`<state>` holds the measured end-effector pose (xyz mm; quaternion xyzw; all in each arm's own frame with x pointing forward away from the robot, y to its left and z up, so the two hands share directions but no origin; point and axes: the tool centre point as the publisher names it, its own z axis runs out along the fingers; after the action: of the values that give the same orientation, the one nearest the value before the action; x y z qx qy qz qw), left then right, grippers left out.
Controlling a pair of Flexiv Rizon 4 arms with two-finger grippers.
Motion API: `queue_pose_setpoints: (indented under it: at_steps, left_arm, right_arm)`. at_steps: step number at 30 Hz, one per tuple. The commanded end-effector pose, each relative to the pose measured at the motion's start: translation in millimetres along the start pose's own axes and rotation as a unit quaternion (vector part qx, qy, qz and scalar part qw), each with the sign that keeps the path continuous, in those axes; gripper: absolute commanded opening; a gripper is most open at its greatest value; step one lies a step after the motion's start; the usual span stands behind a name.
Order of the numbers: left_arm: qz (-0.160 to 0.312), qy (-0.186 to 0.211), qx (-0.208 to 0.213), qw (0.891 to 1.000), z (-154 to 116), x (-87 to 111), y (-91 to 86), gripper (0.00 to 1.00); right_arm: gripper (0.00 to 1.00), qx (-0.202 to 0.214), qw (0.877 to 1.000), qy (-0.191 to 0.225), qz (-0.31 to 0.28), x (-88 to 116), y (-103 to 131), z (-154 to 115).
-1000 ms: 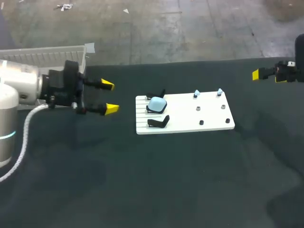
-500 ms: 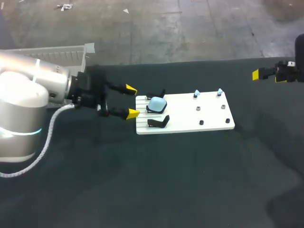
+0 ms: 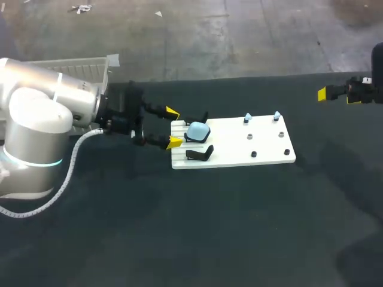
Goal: Pick up each earbud case from the left stands, insert the matching earbuds, close the lid, and place the case in the box.
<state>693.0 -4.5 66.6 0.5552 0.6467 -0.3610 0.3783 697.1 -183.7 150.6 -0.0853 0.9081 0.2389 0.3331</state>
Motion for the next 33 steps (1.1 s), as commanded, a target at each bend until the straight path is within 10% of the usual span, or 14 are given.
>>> queue_pose_setpoints:
  at_steps: [1, 21, 33]
  left_arm:
    - [0.005, -0.005, 0.008, 1.0, 3, 1.3, 3.5, 1.0]
    - [0.013, -0.014, 0.041, 0.999, 36, 10.5, 18.3, 1.0]
    - [0.001, -0.021, 0.048, 0.999, 48, 15.4, 20.0, 0.71]
  right_arm:
    - [1.0, -0.001, 1.0, 0.0, -0.001, 0, -1, 1]
    - [1.0, -0.001, 1.0, 0.0, -0.001, 0, -1, 1]
    - [1.0, -0.001, 1.0, 0.0, -0.001, 0, -1, 1]
